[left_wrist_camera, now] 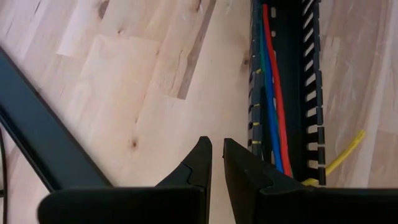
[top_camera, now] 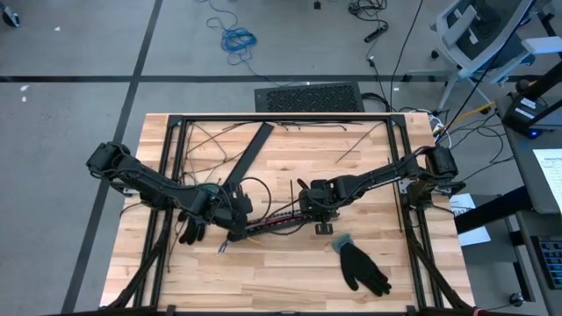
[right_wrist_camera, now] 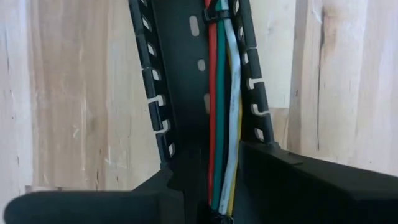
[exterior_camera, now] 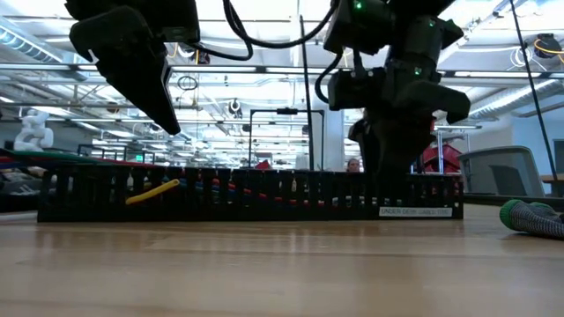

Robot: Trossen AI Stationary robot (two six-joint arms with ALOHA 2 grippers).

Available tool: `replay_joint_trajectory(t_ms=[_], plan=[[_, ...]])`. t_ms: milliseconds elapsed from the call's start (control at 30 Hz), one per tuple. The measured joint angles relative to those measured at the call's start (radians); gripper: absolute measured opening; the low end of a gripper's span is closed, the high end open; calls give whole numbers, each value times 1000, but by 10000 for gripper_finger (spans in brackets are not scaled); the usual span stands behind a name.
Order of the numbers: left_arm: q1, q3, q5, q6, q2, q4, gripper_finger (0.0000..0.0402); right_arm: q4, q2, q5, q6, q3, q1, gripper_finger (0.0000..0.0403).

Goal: Ziptie cables
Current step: Put the ziptied cable wires into the cable duct

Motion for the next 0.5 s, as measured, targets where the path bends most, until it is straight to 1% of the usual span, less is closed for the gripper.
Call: replay_joint_trajectory(t_ms=[233,333,500], plan=[[0,0,0,0,0,0,40,20,0,3,3,-4,-2,98],[0,0,0,-1,0,0,40,56,0,5,25,-27,-1,98],[-8,0,-4,-22,0,3,40,69,-2,10,42,-61,-1,98]])
